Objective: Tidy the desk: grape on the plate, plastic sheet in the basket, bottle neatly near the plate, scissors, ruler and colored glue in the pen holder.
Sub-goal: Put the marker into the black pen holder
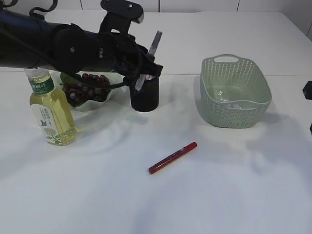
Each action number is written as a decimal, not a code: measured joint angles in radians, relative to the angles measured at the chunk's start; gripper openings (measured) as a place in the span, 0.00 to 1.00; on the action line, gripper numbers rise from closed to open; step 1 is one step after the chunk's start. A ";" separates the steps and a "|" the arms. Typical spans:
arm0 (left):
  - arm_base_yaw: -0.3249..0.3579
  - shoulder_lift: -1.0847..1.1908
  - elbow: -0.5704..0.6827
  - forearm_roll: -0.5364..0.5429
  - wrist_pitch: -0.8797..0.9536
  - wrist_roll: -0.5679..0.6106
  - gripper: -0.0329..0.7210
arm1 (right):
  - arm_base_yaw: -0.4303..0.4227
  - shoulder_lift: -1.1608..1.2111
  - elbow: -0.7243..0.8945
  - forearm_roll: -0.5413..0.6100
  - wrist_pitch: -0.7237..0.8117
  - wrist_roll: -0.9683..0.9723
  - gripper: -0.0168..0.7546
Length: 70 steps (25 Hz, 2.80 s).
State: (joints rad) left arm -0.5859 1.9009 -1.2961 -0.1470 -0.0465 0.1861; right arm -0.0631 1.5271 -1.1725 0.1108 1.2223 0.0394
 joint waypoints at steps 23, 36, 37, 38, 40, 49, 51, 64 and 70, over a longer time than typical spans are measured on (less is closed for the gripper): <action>0.045 0.206 -0.012 -0.104 -0.598 -0.060 0.12 | 0.000 0.000 0.000 0.000 0.000 0.000 0.51; 0.049 0.273 -0.089 -0.120 -0.600 -0.071 0.12 | 0.000 0.000 0.000 0.000 0.000 0.000 0.51; 0.050 0.273 -0.089 -0.120 -0.596 -0.071 0.13 | 0.000 0.000 0.000 0.000 0.000 0.000 0.51; 0.051 0.273 -0.089 -0.120 -0.591 -0.071 0.13 | 0.000 0.000 0.000 0.000 0.000 0.000 0.51; 0.053 0.273 -0.089 -0.121 -0.567 -0.071 0.14 | 0.000 0.000 0.000 0.000 0.000 0.000 0.51; 0.057 0.273 -0.089 -0.121 -0.511 -0.071 0.29 | 0.000 0.000 0.000 0.000 0.000 0.000 0.51; 0.057 0.273 -0.089 -0.121 -0.509 -0.071 0.33 | 0.000 0.000 0.000 0.000 0.000 0.000 0.51; 0.058 0.166 -0.151 -0.070 -0.034 -0.071 0.36 | 0.000 0.000 0.000 0.000 0.000 0.000 0.51; 0.056 0.124 -0.293 -0.007 0.408 -0.059 0.36 | 0.000 0.000 0.000 0.002 0.000 0.000 0.51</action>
State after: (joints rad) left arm -0.5304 2.0247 -1.5890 -0.1544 0.3617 0.1269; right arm -0.0631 1.5271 -1.1725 0.1123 1.2223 0.0394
